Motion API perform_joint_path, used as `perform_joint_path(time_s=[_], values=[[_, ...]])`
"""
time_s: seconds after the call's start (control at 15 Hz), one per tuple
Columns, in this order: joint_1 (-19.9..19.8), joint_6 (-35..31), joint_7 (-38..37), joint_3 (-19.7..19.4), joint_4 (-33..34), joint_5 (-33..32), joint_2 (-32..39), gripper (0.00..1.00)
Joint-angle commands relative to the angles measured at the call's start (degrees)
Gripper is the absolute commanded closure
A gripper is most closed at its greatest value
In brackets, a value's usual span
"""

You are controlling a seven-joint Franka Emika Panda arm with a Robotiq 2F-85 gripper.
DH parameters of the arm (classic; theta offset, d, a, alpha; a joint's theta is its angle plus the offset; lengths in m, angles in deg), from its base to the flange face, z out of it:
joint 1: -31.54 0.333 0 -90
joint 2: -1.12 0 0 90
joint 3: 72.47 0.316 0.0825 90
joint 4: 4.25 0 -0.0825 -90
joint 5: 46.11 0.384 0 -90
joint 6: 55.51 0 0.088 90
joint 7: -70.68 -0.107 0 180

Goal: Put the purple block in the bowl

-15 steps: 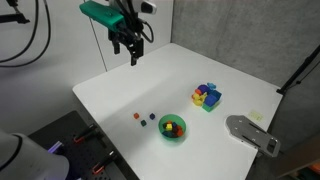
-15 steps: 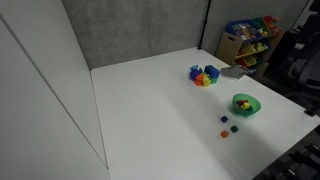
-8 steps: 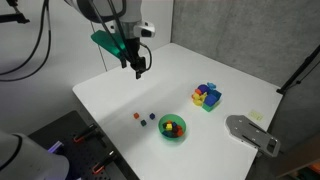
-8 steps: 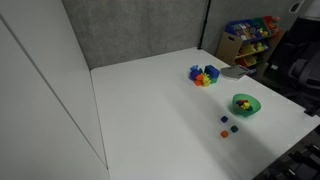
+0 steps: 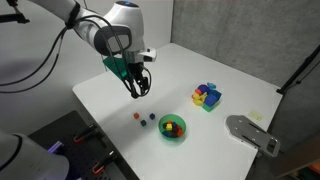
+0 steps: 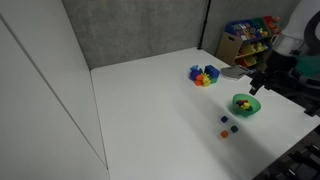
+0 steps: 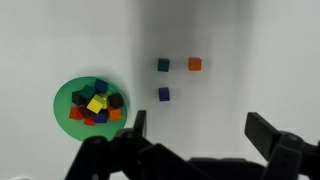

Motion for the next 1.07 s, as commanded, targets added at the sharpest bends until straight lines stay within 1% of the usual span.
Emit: perform_joint_path(time_s=[0.0, 0.27, 0.4, 0.67, 1.0], values=[[-1.1, -7.1, -5.7, 0.5, -0.4, -5.6, 5.8, 0.00], [-0.7, -13.9, -10.8, -1.1, 0.2, -12.7, 13.4, 0.00], [-0.2, -16.6, -11.7, -2.1, 1.0, -14.0, 17.3, 0.00], [0.4, -20.5, -9.7, -3.0, 3.5, -11.3, 24.5, 0.00], [0.0, -21.6, -7.9, -1.3, 9.6, -5.9, 33.1, 0.00]])
